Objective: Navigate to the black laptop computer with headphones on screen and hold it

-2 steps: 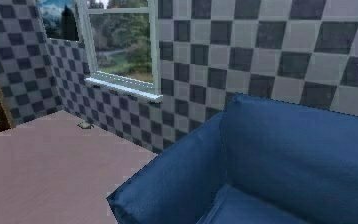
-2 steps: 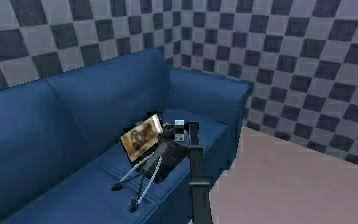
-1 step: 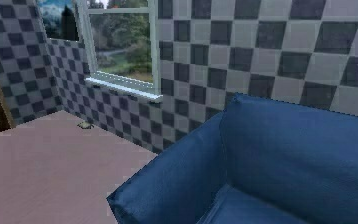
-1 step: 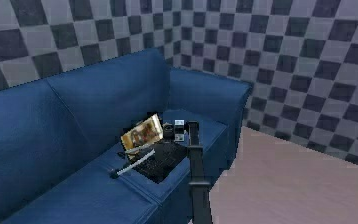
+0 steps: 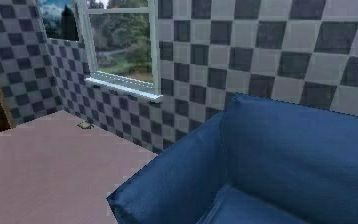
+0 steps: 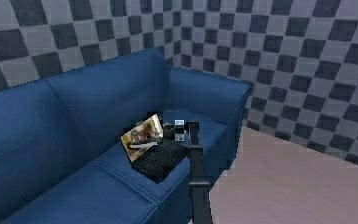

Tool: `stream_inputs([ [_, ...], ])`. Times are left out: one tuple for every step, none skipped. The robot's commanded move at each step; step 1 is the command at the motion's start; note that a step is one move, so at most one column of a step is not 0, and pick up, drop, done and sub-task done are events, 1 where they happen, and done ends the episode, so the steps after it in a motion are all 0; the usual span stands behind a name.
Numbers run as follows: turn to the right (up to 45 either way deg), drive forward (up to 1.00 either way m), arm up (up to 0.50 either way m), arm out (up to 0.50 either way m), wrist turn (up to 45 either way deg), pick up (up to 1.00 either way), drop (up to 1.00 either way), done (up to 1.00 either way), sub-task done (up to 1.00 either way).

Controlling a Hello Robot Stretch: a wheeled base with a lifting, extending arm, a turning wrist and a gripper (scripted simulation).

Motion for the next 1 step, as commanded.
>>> stream_inputs([
  [0.0, 0.00, 0.00, 0.00, 21.0, 0.00, 0.00, 0.00, 0.00],
])
